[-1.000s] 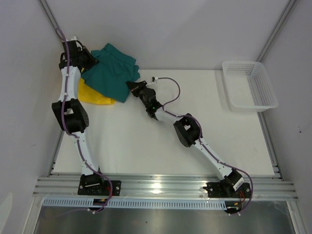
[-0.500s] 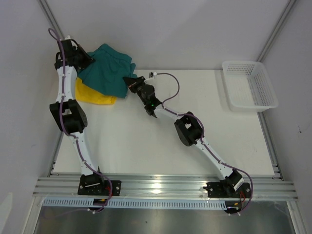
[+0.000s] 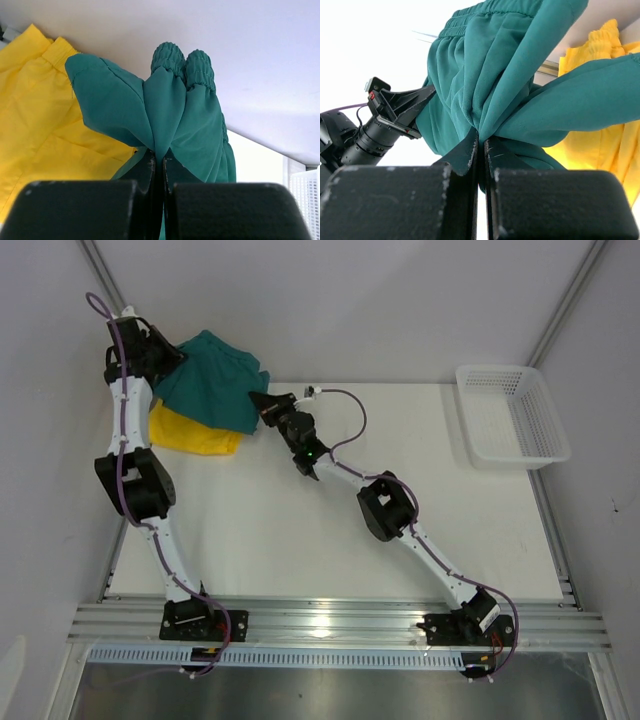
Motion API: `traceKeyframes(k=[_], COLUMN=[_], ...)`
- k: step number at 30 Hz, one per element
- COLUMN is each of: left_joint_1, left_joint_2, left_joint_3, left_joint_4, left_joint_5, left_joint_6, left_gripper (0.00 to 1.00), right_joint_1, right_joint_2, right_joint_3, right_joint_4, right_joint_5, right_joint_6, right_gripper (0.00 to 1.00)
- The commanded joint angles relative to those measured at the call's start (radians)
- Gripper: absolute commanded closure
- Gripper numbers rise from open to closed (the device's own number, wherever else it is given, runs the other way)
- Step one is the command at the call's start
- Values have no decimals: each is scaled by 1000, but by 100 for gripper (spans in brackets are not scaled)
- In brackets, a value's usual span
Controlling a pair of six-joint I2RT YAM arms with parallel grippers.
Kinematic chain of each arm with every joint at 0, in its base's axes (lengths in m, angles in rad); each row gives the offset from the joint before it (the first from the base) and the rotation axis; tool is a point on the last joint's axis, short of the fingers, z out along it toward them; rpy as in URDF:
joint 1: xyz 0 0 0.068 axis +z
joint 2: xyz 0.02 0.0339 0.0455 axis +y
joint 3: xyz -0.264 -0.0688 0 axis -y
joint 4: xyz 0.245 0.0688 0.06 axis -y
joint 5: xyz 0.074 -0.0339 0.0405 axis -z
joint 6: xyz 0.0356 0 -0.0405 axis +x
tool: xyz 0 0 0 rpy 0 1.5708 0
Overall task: Fold and stack the shorts
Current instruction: Neatly place the folded shorts to the corner
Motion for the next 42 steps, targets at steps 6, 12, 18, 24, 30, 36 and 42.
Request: traceKeyframes(k=[6,12,18,24,30,36,42], left_joint_1=[30,60,117,189,221,231,229], left_joint_2=[-41,51,157,240,241,231,180], left_joint_3=[-85,-67,-6,60,77,83,-24], left_joint_4=[152,184,190,182,182,185,196], left_joint_5=[0,35,93,127,127,133,112], left_joint_6=[16,14,7,-19,-29,-38,-52], left_gripper=[100,100,100,100,100,100,97], right_joint_1=[6,6,-11,-66,-71,-62,-95], right_joint_2=[89,142,129,-98,-154,-119,33], right_joint_3=[78,104,77,-274,-299,-168,21], right_joint_4=[17,-24,-37,52,40,-85,-95], right_joint_5=[74,94,18,-111,-191,-227,-223], right_joint_6=[55,93,84,0,-81,-173,-120], right_gripper=[100,100,1,1,0,4,10])
